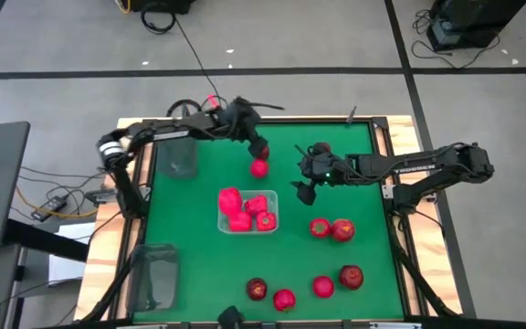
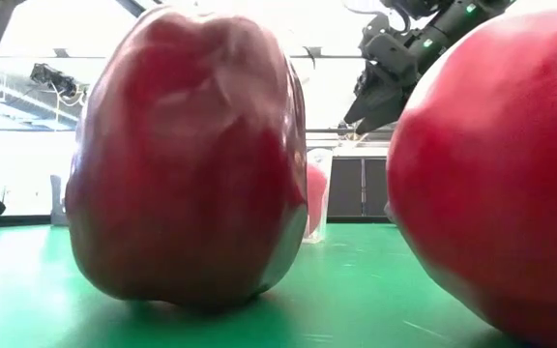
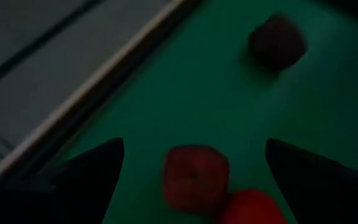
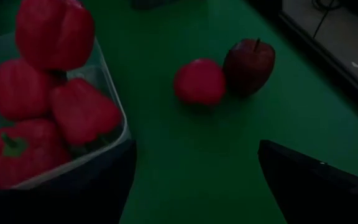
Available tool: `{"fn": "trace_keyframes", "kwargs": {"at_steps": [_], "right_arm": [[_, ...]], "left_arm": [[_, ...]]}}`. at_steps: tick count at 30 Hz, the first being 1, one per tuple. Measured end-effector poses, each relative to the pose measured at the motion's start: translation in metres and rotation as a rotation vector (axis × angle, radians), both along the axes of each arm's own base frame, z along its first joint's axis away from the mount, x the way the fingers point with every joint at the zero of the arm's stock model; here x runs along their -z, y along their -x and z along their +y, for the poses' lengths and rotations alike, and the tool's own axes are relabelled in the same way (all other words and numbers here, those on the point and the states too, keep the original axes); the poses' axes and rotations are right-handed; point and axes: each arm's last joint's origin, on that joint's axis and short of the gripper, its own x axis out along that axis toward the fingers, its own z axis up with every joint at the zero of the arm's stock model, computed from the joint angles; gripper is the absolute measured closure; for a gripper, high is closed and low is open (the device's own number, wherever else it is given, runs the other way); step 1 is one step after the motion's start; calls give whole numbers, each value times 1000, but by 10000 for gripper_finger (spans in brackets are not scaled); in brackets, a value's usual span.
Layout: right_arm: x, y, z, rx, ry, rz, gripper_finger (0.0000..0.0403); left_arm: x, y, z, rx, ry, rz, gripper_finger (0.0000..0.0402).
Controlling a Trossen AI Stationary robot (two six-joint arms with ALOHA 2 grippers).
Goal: Sort produce into baskets
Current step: Put the red apple into the top black bin
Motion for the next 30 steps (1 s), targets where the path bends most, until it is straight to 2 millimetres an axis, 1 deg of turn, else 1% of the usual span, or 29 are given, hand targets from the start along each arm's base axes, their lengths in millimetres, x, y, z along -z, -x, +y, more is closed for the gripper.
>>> {"fn": "trace_keyframes", "kwargs": {"at_steps": [4,8,13,15,20,21,23,26,28,30], "right_arm": [[3,2,2,-5,2,27,56],[11,5,3,-8,1,49,56],[23,9,4,6,-16,66,56],[27,11,4,5,-21,70,56],[27,10,4,5,-27,48,56],[27,10,5,4,-27,41,56],[25,9,5,2,-27,28,56],[25,9,5,-6,-35,27,56],[25,9,5,-11,-39,25,56],[25,9,5,-14,-41,25,56]], "left_arm": [[20,-16,10,-6,45,89,2],[35,-26,13,19,96,130,2],[49,-27,14,17,124,175,4],[50,-26,14,16,132,190,8],[54,-23,12,23,142,221,12],[54,-23,12,31,135,223,19],[57,-24,12,39,131,228,46],[63,-26,14,35,132,234,107],[63,-26,16,33,126,225,145],[63,-25,18,33,125,228,153]]}}
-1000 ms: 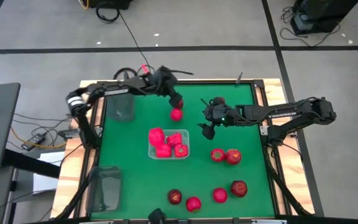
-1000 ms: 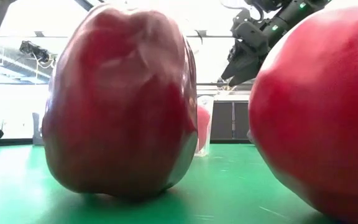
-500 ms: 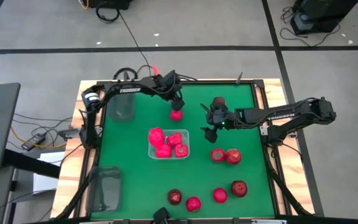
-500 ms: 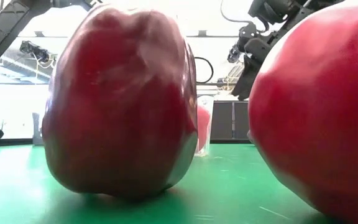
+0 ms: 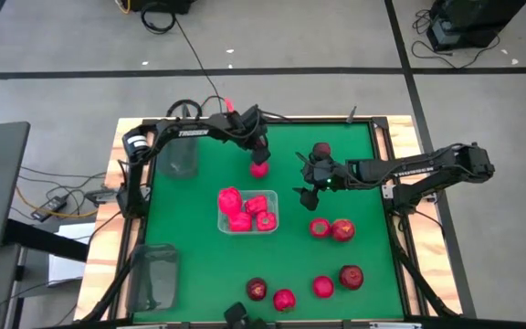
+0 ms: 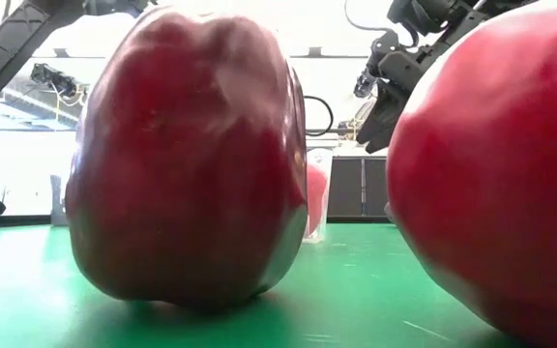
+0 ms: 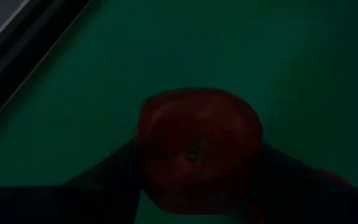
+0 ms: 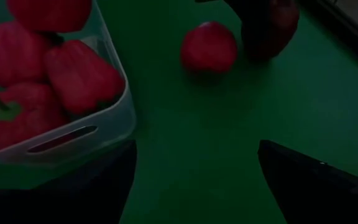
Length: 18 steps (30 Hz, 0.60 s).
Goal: Sort produce into baskets
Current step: Put the red apple into the top black bin
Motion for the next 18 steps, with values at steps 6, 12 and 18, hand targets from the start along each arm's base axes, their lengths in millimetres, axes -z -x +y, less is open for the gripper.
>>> {"fn": "trace_keyframes", "kwargs": {"at_steps": [6,12,18], "right_arm": [[1,1,0,-6,3,11,56],[1,0,6,-33,9,14,56],[1,0,17,-74,10,12,56]], "left_arm": [[-26,17,6,-21,-25,33,153],[-58,38,-3,-35,-72,25,153],[-73,80,-21,-130,-132,87,153]]}}
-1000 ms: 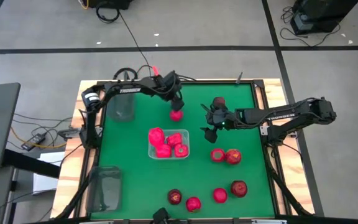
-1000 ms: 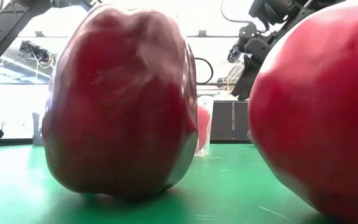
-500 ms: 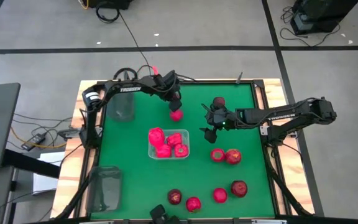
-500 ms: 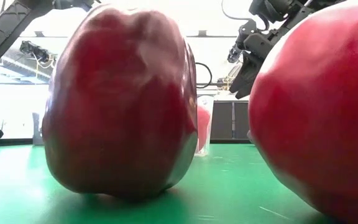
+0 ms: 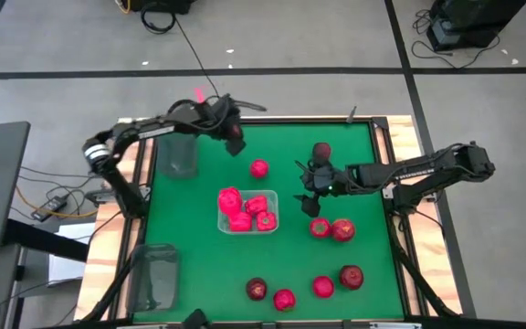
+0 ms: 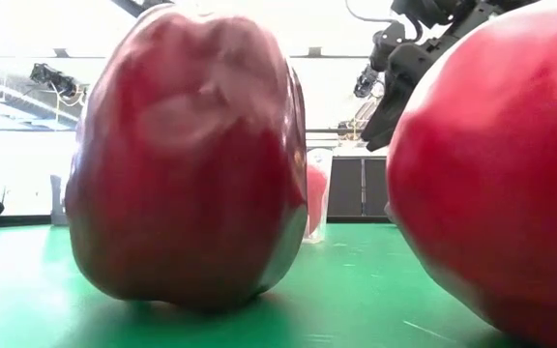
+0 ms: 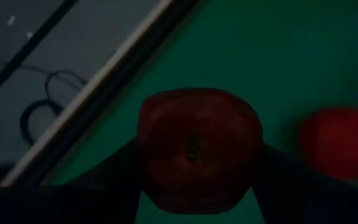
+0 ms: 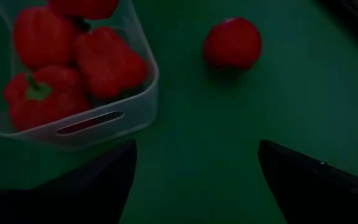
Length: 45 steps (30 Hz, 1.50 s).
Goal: Sort produce into baskets
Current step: Put the red apple into the top black bin
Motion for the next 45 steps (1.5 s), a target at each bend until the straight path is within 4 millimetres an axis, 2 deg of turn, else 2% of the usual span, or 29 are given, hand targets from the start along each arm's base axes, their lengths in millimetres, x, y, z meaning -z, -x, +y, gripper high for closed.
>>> {"fn": "trace_keyframes", "kwargs": {"at_steps": [5,13,16,20,24,28,36,40,45], "right_arm": [[-1,-1,3,-13,0,-14,56],[-3,-3,2,5,-8,-47,56],[-3,-3,2,6,-9,-45,56],[-3,-3,2,6,-9,-45,56],[-3,-3,0,8,-5,-44,56],[-3,-3,-1,14,-8,-45,56],[-3,-3,-1,14,-9,-43,56],[-2,-1,-2,36,33,-21,56],[3,7,-15,194,175,71,56]], "left_arm": [[-3,41,-17,-65,-18,-15,152],[-29,99,-32,-195,-117,-108,139],[-20,119,-38,-290,-123,-73,138],[6,136,-41,-376,-96,-21,136],[23,143,-35,-434,-119,-33,127],[31,145,-29,-466,-136,-59,89],[32,154,-21,-506,-142,-49,12],[29,152,-27,-481,-145,-55,6],[16,146,-44,-410,-193,-119,8]]}}
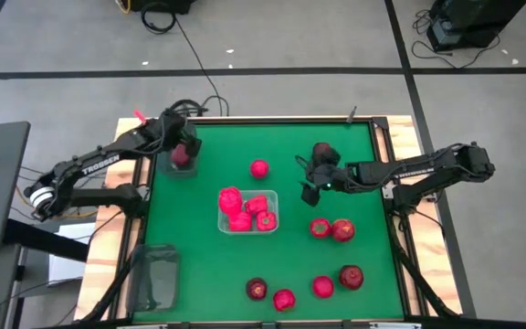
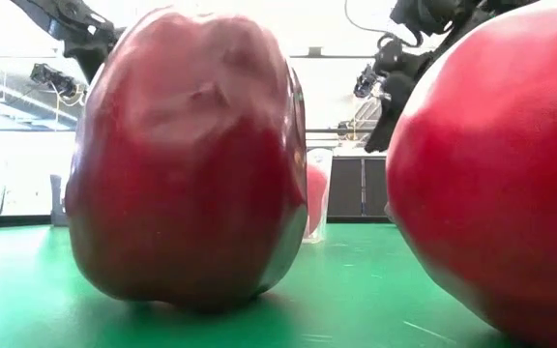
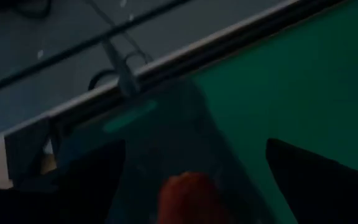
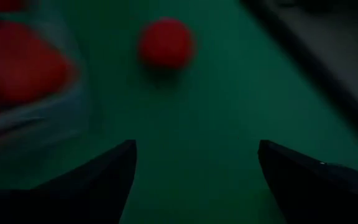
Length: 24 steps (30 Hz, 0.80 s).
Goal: Sort produce into baskets
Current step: Put the red apple into the top black bin
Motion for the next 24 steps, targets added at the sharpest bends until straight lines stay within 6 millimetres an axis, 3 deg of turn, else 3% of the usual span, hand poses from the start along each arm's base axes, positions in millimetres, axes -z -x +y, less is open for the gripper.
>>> {"fn": "trace_keyframes", "kwargs": {"at_steps": [5,13,18,24], "right_arm": [[2,5,-20,100,16,36,56],[2,11,-45,155,44,75,56],[1,11,-51,68,133,140,56],[2,15,-61,176,77,110,56]], "left_arm": [[-11,-13,-24,125,-102,-112,8],[19,-42,-59,441,-227,-430,8],[26,-52,-72,605,-287,-469,8],[35,-66,-80,670,-279,-467,8]]}}
